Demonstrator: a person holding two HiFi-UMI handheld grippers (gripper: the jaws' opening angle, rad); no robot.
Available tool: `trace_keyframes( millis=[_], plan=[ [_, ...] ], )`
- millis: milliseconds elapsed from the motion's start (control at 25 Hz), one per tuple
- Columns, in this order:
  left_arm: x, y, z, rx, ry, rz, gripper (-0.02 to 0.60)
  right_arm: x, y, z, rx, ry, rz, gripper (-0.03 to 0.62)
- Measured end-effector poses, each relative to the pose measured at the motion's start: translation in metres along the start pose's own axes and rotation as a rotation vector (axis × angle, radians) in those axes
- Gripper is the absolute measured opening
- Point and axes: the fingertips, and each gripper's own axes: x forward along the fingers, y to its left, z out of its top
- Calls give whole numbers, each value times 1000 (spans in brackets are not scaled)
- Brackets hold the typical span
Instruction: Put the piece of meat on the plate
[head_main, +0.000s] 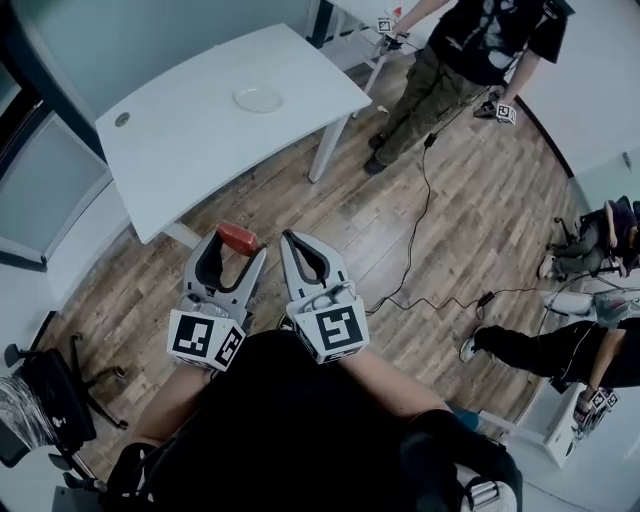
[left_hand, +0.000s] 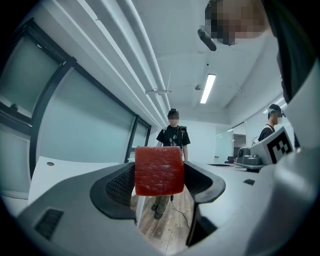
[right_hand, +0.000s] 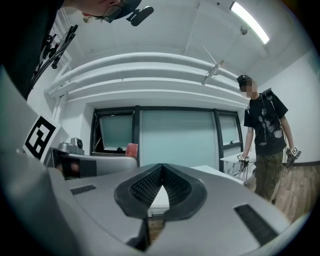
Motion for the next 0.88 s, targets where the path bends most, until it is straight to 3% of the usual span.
trace_keyframes(
  millis=[200,560,880],
  plan=[
    [34,-8,-1,21,13,4,304,13,-38,2,24,-7,11,3],
    [53,8,-15,0,53,19,304,33,-51,-18,64,35,23,4],
    [107,43,-22,-42,67,-60,304,79,-67,-24,56,86,3,3]
  ],
)
